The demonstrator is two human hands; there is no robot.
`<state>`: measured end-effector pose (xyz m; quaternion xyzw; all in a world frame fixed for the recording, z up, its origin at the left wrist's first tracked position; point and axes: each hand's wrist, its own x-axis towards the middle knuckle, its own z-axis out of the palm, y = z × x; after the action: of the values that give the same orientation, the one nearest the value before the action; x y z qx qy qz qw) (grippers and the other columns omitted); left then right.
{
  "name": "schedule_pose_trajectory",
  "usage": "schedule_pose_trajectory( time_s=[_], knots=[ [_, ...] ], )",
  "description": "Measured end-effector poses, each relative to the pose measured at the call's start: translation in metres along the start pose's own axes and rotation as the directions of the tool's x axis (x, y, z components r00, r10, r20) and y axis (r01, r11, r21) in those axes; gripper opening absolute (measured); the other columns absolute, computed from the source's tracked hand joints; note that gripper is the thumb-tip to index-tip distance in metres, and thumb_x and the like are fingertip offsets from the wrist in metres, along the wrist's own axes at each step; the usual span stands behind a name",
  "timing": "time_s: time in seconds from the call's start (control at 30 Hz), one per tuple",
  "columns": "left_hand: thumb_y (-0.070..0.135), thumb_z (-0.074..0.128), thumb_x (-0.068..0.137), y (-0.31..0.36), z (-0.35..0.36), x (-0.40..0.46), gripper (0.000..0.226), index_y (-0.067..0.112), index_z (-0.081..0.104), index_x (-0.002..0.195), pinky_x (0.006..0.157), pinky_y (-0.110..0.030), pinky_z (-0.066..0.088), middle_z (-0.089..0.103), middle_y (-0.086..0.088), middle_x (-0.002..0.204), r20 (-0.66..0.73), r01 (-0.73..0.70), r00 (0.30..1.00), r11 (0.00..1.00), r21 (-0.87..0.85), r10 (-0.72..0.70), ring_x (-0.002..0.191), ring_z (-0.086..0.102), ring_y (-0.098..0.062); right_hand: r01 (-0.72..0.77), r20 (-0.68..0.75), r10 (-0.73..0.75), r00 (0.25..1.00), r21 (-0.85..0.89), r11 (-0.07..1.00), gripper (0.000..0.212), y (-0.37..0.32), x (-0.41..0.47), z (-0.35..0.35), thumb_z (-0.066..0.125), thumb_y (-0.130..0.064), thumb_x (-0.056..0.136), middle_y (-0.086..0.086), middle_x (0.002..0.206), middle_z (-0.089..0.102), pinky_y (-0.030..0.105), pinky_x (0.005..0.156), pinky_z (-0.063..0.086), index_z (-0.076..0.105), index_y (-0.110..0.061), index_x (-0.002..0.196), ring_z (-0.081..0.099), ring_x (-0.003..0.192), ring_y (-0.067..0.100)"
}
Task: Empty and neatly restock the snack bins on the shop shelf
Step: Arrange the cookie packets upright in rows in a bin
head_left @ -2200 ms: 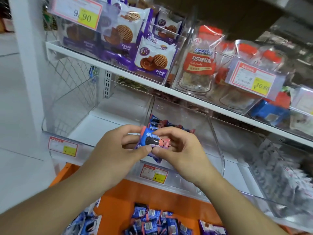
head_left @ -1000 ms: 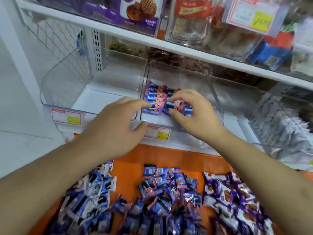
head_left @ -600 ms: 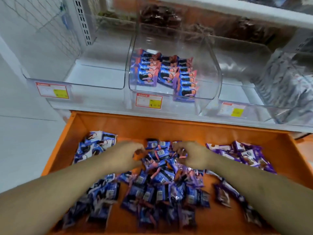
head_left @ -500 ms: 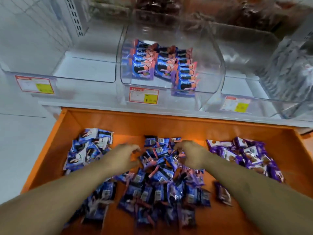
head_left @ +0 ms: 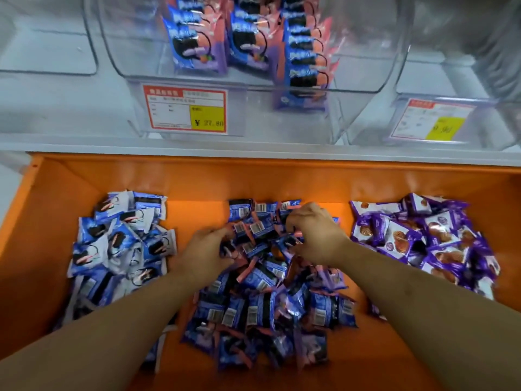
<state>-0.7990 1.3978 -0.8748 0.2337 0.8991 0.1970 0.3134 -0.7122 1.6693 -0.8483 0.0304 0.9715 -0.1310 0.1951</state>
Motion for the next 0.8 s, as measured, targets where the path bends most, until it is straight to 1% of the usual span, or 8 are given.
schedule_pose_trajectory(
  time_s=[0.1, 0.2, 0.3, 0.4, 0.53, 0.6, 0.67, 0.8],
  knots=[
    [0.031, 0.083, 0.089, 0.007, -0.014, -0.017, 0.047, 0.033, 0.054, 0.126, 0.089, -0.034, 0.056, 0.062, 0.014, 0.124, -0.040, 0.024, 0.999, 0.994, -0.103, -0.028, 0.105, 0.062, -0.012, -0.103, 0.067, 0.091, 0.994, 0.213, 0.972, 0.038, -0.012, -0.008, -0.024, 0.084, -0.027, 0.083, 0.004, 0.104, 0.063, 0.044, 0.080, 0.054, 0.054, -0.021, 0.105, 0.060, 0.101, 0.027],
    [0.031, 0.087, 0.084, 0.014, -0.042, -0.039, 0.051, 0.031, 0.049, 0.119, 0.079, -0.037, 0.059, 0.063, 0.013, 0.113, -0.099, 0.020, 0.994, 0.982, -0.186, -0.039, 0.093, 0.065, -0.010, -0.167, 0.111, 0.134, 0.985, 0.397, 0.902, 0.040, -0.030, -0.018, -0.056, 0.087, -0.023, 0.083, 0.003, 0.099, 0.065, 0.037, 0.059, 0.050, 0.055, -0.024, 0.105, 0.061, 0.075, 0.017],
    [0.033, 0.091, 0.079, 0.030, -0.084, -0.068, 0.064, 0.029, 0.046, 0.125, 0.071, -0.023, 0.055, 0.056, 0.015, 0.115, -0.111, -0.003, 0.993, 0.967, -0.253, -0.026, 0.094, 0.063, -0.006, -0.114, 0.061, 0.096, 0.994, 0.491, 0.864, 0.044, -0.058, -0.032, -0.092, 0.088, -0.021, 0.081, 0.002, 0.102, 0.064, 0.034, 0.062, 0.053, 0.054, -0.026, 0.109, 0.060, 0.074, 0.014],
    [0.039, 0.093, 0.075, 0.048, -0.129, -0.096, 0.070, 0.026, 0.053, 0.130, 0.086, -0.022, 0.050, 0.058, 0.010, 0.121, -0.149, -0.044, 0.989, 0.972, -0.229, 0.009, 0.103, 0.061, -0.009, -0.009, 0.002, 0.010, 1.000, 0.605, 0.796, 0.054, -0.091, -0.051, -0.131, 0.088, -0.017, 0.079, -0.001, 0.102, 0.066, 0.028, 0.062, 0.056, 0.054, -0.034, 0.117, 0.065, 0.067, 0.008],
    [0.029, 0.097, 0.070, 0.081, -0.186, -0.142, 0.058, 0.021, 0.062, 0.115, 0.066, -0.011, 0.050, 0.068, 0.007, 0.105, -0.267, -0.161, 0.961, 0.933, -0.323, 0.073, 0.078, 0.063, 0.004, 0.115, -0.149, -0.016, 0.989, 0.691, 0.714, 0.050, -0.131, -0.085, -0.183, 0.089, -0.018, 0.077, 0.002, 0.100, 0.075, 0.046, 0.075, 0.063, 0.060, -0.038, 0.112, 0.073, 0.078, 0.020],
    [0.022, 0.096, 0.072, 0.098, -0.207, -0.168, 0.052, 0.023, 0.062, 0.112, 0.058, -0.018, 0.055, 0.070, 0.000, 0.098, -0.304, -0.220, 0.948, 0.890, -0.398, 0.098, 0.066, 0.064, 0.000, 0.184, -0.227, -0.031, 0.974, 0.696, 0.694, 0.042, -0.145, -0.106, -0.208, 0.086, -0.011, 0.082, 0.005, 0.094, 0.076, 0.037, 0.069, 0.057, 0.062, -0.029, 0.111, 0.066, 0.071, 0.014],
    [0.028, 0.094, 0.074, 0.109, -0.223, -0.187, 0.049, 0.029, 0.063, 0.111, 0.055, -0.033, 0.059, 0.073, -0.003, 0.094, -0.320, -0.268, 0.939, 0.854, -0.445, 0.129, 0.062, 0.068, -0.019, 0.254, -0.310, -0.044, 0.950, 0.683, 0.685, 0.034, -0.156, -0.124, -0.227, 0.084, -0.009, 0.084, 0.009, 0.084, 0.072, 0.031, 0.068, 0.045, 0.065, -0.022, 0.110, 0.054, 0.069, 0.014],
    [0.034, 0.087, 0.082, 0.118, -0.245, -0.203, 0.038, 0.039, 0.064, 0.112, 0.049, -0.026, 0.053, 0.076, 0.001, 0.097, -0.425, -0.340, 0.898, 0.795, -0.502, 0.116, 0.058, 0.069, -0.019, 0.319, -0.435, 0.029, 0.900, 0.704, 0.634, 0.024, -0.167, -0.133, -0.261, 0.077, -0.008, 0.092, 0.001, 0.076, 0.058, 0.024, 0.065, 0.041, 0.073, -0.025, 0.108, 0.050, 0.068, 0.012]
  ],
)
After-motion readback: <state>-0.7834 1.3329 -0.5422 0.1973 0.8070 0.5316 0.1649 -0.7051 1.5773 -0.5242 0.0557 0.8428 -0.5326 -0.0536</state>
